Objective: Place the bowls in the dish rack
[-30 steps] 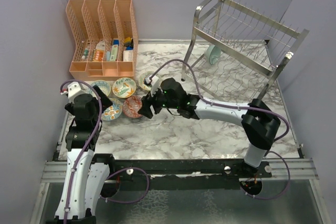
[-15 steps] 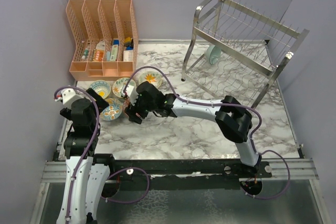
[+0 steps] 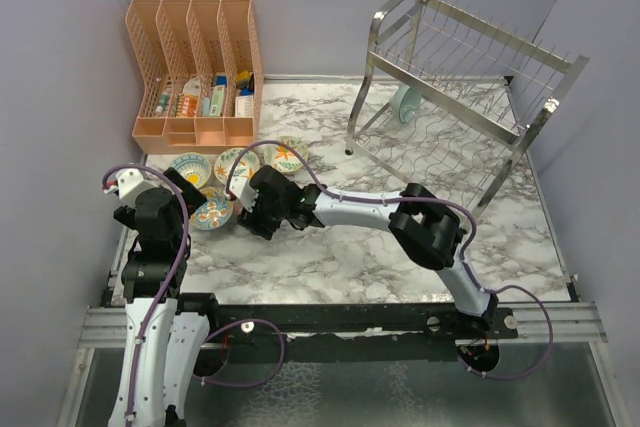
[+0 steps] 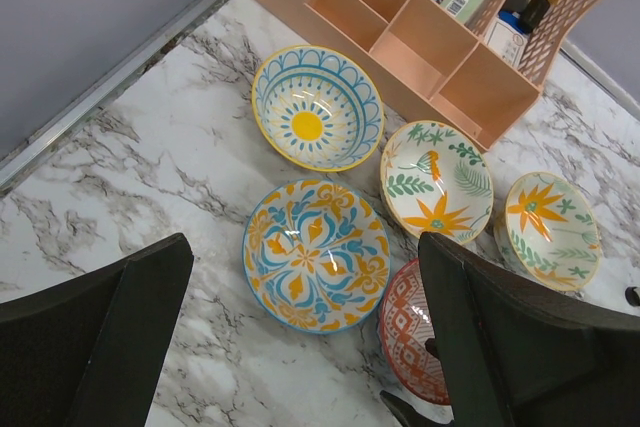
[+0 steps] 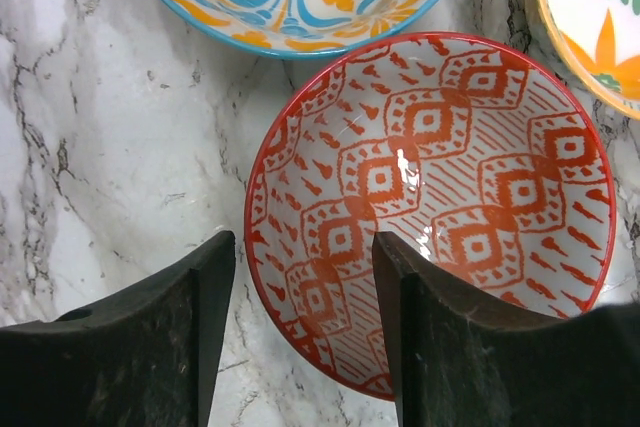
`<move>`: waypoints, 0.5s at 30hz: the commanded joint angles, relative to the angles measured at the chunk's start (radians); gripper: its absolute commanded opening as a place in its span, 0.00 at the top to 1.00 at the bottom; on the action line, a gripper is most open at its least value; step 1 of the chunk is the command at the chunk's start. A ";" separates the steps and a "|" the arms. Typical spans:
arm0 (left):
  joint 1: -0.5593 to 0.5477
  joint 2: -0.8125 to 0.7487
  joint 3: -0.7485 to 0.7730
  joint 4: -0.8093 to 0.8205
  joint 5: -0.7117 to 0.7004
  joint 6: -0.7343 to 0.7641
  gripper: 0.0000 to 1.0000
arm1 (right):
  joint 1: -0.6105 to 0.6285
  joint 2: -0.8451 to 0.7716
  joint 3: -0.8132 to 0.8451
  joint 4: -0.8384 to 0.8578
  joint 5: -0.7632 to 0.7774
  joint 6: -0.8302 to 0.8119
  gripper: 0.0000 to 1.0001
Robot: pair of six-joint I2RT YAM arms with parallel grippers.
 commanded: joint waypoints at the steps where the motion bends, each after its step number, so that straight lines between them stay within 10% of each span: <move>1: 0.011 -0.005 0.022 0.001 -0.011 -0.001 0.01 | 0.023 0.022 -0.005 0.029 0.085 -0.027 0.44; 15: 0.017 -0.007 0.020 -0.001 -0.006 0.000 0.01 | 0.027 -0.008 -0.055 0.069 0.098 -0.015 0.99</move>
